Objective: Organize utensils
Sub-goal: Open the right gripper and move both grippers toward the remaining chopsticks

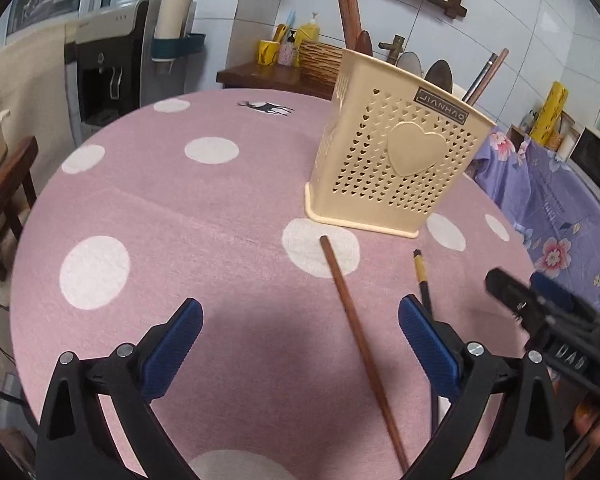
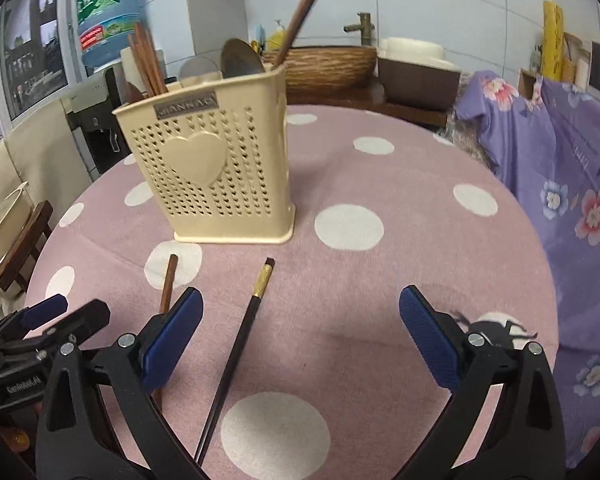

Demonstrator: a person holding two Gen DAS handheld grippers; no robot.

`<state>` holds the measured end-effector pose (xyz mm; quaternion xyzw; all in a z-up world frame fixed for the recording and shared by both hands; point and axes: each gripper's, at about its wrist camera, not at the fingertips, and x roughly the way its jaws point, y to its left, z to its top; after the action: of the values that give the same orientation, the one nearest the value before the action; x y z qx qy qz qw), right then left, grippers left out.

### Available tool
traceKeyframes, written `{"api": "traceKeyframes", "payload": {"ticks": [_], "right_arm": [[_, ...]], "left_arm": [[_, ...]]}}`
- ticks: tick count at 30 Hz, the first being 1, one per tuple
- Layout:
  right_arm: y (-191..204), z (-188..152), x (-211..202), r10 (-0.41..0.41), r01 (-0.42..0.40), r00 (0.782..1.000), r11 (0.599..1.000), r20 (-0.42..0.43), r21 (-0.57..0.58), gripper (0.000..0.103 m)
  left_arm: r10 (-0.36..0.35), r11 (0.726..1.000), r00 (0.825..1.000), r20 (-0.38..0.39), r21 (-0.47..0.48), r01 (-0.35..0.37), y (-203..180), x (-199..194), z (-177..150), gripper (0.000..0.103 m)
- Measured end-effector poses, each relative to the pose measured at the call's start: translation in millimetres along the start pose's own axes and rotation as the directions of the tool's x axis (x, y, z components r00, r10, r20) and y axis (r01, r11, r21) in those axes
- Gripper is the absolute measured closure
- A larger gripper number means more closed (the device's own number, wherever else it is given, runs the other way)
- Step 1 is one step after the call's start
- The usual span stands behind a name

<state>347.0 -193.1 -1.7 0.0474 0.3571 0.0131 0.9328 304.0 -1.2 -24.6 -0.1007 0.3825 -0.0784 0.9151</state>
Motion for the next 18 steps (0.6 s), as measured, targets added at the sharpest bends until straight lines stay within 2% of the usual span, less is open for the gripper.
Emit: {"api": "traceKeyframes", "payload": {"ticks": [2,4,9,11,14,16,18], "right_arm": [[-6,-3,6,-0.016,0.017,1.000,0.999,-0.020,0.027,0.006],[-9,-7,8,-0.022,0.023,0.999,0.999,-0.027,0.042,0.007],[-18,-12,10,-0.046,0.048,0.998,0.997,-0.035,0.056,0.007],[-19,-13,12,-0.046,0.048,0.998,0.997,-0.044,0.057,0.007],[-20,-13,14,-0.040,0.044,0.998,0.997,-0.054,0.066,0.007],[-19,-12,15,-0.038,0.042,0.998,0.997,-0.059,0.066,0.007],[-17,-11,17,-0.034,0.038,0.997,0.997,-0.064,0.065,0.007]], "left_arm": [[0.006,1.000,1.000,-0.014,0.017,-0.006,-6,7,5,0.009],[0.017,0.998,0.999,-0.046,0.054,-0.015,-15,18,7,0.024],[0.068,0.989,0.991,-0.114,0.142,-0.052,-34,52,9,0.048],[0.075,0.988,0.989,-0.131,0.141,-0.056,-34,61,10,0.054],[0.104,0.981,0.988,-0.117,0.176,-0.083,-38,65,10,0.061],[0.122,0.975,0.986,-0.110,0.198,-0.099,-40,66,10,0.072],[0.130,0.970,0.986,-0.104,0.221,-0.104,-38,65,9,0.088]]}}
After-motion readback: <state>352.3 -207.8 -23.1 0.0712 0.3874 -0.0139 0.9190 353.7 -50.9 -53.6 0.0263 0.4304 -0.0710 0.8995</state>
